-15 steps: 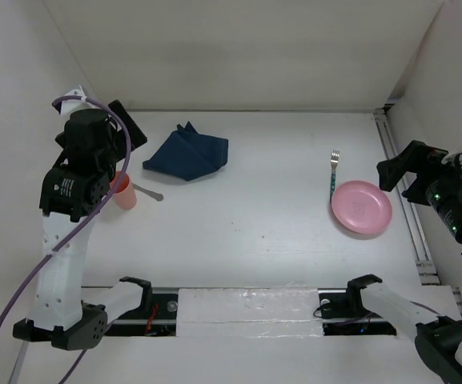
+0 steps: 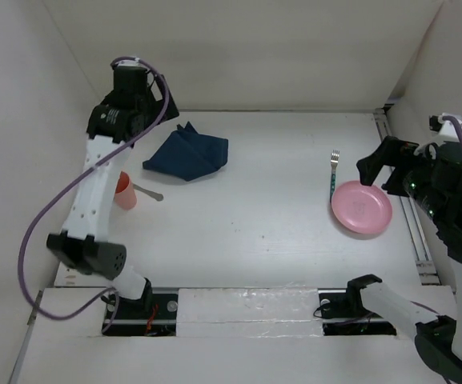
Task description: Set the dinner table for one person
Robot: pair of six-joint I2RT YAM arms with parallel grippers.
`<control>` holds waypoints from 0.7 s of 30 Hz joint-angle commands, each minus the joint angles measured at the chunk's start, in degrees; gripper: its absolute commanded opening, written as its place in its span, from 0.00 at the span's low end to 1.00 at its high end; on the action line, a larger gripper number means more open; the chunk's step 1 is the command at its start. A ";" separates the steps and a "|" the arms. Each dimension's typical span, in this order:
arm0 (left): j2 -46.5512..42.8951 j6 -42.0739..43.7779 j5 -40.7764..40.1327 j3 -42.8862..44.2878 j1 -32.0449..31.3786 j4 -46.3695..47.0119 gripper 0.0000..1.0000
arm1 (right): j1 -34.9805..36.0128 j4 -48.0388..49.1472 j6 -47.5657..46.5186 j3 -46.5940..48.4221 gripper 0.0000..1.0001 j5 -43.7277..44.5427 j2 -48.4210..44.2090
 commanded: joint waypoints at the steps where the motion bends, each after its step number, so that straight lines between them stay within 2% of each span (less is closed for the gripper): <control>1: 10.02 2.61 3.79 5.57 0.10 0.88 1.00 | -0.28 6.90 -0.81 -2.34 1.00 -3.32 1.21; 3: 18.94 2.62 2.83 10.66 0.79 -0.25 1.00 | -0.28 8.49 -0.81 -5.49 1.00 -3.94 0.69; 5: 25.65 3.22 3.78 21.11 2.64 -3.23 1.00 | -0.28 11.03 -0.81 -8.05 1.00 -5.86 0.69; 7: 33.20 3.93 8.59 28.22 4.74 -3.25 1.00 | -0.80 12.53 -1.33 -12.09 1.00 -7.71 0.16; 9: 36.57 6.21 12.74 30.89 5.28 -1.06 1.00 | -0.80 13.77 -1.34 -14.57 1.00 -10.61 0.16; 12: 39.91 8.50 17.84 30.90 5.81 3.69 1.00 | -0.80 15.08 -1.34 -18.34 1.00 -13.33 0.16; 15: 43.08 9.12 19.26 31.77 5.81 3.17 1.00 | -0.80 15.09 -1.34 -20.10 1.00 -14.40 0.16; 19: 43.09 8.59 15.57 23.27 5.81 5.53 1.00 | -0.80 15.09 -1.34 -20.10 1.00 -14.40 0.16; 21: 43.09 8.59 15.57 20.98 5.81 6.15 0.96 | -0.80 15.09 -1.34 -20.10 1.00 -14.40 0.16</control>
